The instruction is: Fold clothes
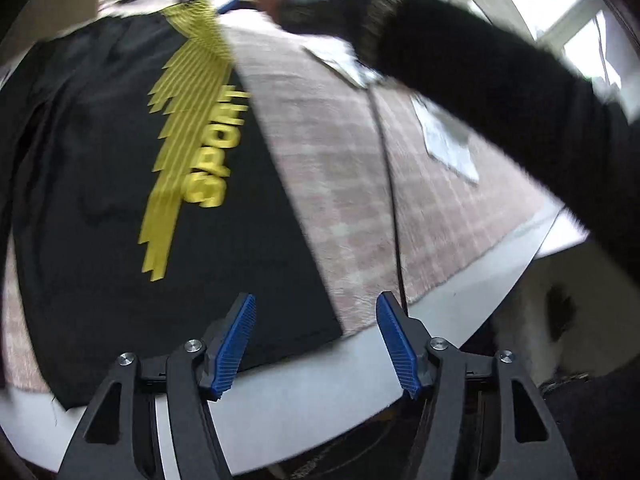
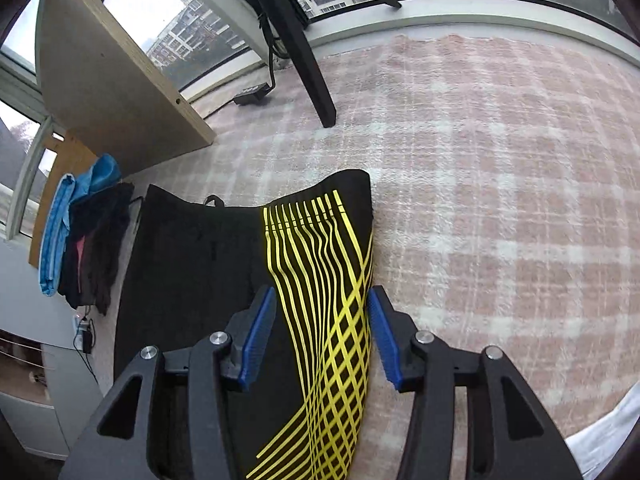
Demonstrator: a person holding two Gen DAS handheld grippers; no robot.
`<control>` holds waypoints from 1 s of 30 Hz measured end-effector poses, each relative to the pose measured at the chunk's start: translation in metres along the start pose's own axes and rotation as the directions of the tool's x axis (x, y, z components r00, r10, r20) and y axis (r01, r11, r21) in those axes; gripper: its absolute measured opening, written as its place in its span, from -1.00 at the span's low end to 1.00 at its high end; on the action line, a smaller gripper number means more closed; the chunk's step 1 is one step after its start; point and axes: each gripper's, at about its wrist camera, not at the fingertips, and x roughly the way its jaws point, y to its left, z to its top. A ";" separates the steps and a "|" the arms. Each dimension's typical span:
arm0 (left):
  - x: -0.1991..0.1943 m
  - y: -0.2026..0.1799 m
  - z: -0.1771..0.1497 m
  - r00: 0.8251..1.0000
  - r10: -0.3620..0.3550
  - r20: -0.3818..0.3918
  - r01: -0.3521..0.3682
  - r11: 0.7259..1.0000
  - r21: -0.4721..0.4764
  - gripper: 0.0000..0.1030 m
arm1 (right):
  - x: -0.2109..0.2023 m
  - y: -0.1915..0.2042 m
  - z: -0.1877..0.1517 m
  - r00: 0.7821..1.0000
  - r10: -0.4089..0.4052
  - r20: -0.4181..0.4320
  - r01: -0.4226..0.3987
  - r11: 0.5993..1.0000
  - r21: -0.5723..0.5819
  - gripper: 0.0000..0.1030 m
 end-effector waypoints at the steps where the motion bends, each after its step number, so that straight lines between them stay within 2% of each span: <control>1: -0.001 0.002 0.001 1.000 0.000 0.003 0.000 1.000 -0.004 0.17 | 0.002 0.000 0.001 1.000 -0.004 -0.004 0.004 1.000 0.001 -0.08; 4: -0.004 0.009 0.003 1.000 -0.002 0.011 0.002 1.000 -0.014 0.07 | 0.004 -0.003 0.003 1.000 -0.004 -0.008 0.004 1.000 0.005 -0.08; 5: -0.004 0.011 0.004 1.000 -0.002 0.013 0.003 1.000 -0.018 -0.20 | 0.005 -0.004 0.003 1.000 -0.002 -0.008 0.002 1.000 0.006 -0.08; 6: -0.005 0.013 0.004 1.000 -0.003 0.016 0.003 1.000 -0.021 -0.61 | 0.005 -0.005 0.004 1.000 0.000 -0.009 0.000 1.000 0.007 -0.08; 7: -0.006 0.015 0.005 1.000 -0.003 0.019 0.004 1.000 -0.025 -0.86 | 0.005 -0.006 0.005 1.000 0.004 -0.010 -0.004 1.000 0.011 -0.08; 8: -0.007 0.017 0.006 1.000 -0.004 0.022 0.004 1.000 -0.028 -0.98 | 0.005 -0.007 0.006 1.000 0.009 -0.010 -0.009 1.000 0.017 -0.08; 14: -0.012 0.030 0.010 0.999 -0.006 0.038 0.008 0.999 -0.049 -0.99 | 0.007 -0.011 0.013 1.000 0.027 0.004 -0.027 0.999 0.043 -0.08; 16: -0.018 0.036 0.012 0.999 -0.016 0.050 0.020 0.998 -0.067 -0.99 | 0.008 -0.011 0.015 1.000 0.019 0.001 -0.019 0.998 0.053 -0.26; 17: -0.024 0.041 0.012 0.998 -0.030 0.063 0.036 0.996 -0.087 -0.99 | 0.009 -0.011 0.016 1.000 0.011 -0.005 -0.011 0.998 0.063 -0.58; 18: -0.031 0.047 0.013 0.996 -0.040 0.077 0.048 0.994 -0.103 -0.99 | 0.008 -0.011 0.017 1.000 0.007 -0.005 -0.006 0.997 0.071 -0.72; 25: -0.087 0.102 0.001 0.978 -0.077 0.192 0.120 0.968 -0.222 -0.99 | -0.018 0.013 0.023 0.998 -0.017 0.058 0.013 0.998 0.069 -0.87; 30: -0.132 0.156 -0.021 0.965 -0.040 0.259 0.118 0.948 -0.295 -0.99 | -0.036 0.071 0.028 0.994 -0.033 0.103 0.032 0.999 0.017 -0.87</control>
